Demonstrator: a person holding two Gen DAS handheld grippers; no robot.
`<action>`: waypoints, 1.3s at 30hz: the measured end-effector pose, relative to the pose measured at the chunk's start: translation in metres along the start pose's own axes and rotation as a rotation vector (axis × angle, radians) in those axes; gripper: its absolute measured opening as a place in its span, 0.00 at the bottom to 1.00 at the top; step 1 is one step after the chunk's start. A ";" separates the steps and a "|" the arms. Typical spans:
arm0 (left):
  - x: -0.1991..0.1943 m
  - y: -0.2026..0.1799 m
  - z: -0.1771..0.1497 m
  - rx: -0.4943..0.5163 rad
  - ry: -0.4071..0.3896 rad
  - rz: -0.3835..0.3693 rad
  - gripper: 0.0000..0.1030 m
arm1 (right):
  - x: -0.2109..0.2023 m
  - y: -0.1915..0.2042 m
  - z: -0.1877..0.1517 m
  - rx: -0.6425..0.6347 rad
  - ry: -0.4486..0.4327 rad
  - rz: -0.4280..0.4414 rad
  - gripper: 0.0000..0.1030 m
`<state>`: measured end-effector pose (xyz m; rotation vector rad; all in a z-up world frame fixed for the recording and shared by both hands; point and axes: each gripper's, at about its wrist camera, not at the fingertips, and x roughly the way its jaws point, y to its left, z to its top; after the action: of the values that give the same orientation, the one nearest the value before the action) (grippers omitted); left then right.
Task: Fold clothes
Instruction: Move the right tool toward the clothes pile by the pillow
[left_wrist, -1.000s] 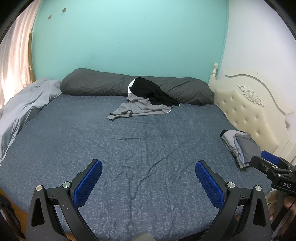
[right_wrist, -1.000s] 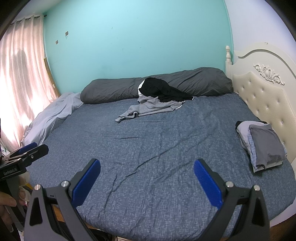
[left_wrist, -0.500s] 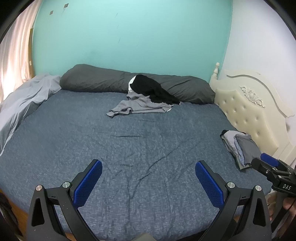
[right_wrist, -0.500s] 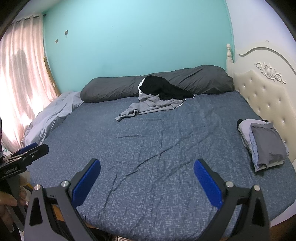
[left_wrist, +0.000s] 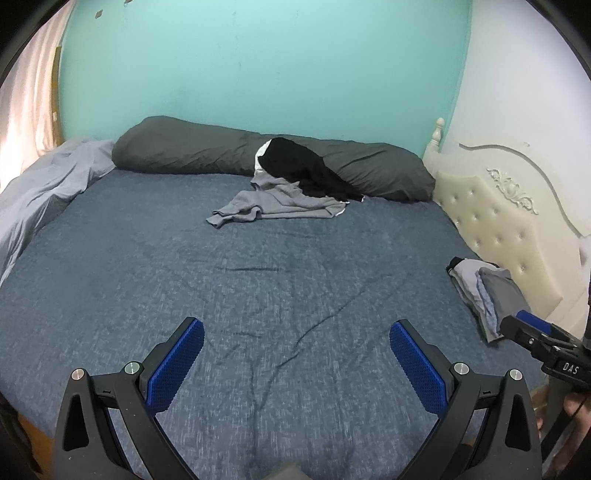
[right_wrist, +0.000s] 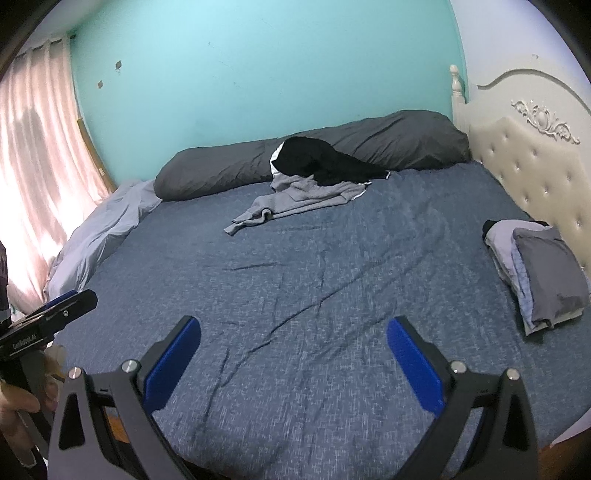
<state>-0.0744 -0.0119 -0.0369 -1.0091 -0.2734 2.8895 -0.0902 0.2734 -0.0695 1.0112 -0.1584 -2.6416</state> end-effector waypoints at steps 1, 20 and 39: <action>0.005 0.002 0.003 -0.004 0.002 0.000 1.00 | 0.005 -0.002 0.002 0.002 0.003 0.000 0.99; 0.151 0.035 0.066 -0.085 0.021 -0.022 1.00 | 0.146 -0.038 0.054 0.004 0.046 0.025 0.99; 0.334 0.065 0.123 -0.138 0.078 -0.020 1.00 | 0.334 -0.093 0.137 0.010 0.075 0.056 1.00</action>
<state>-0.4125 -0.0520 -0.1584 -1.1305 -0.4810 2.8383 -0.4393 0.2524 -0.1989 1.0915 -0.1802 -2.5502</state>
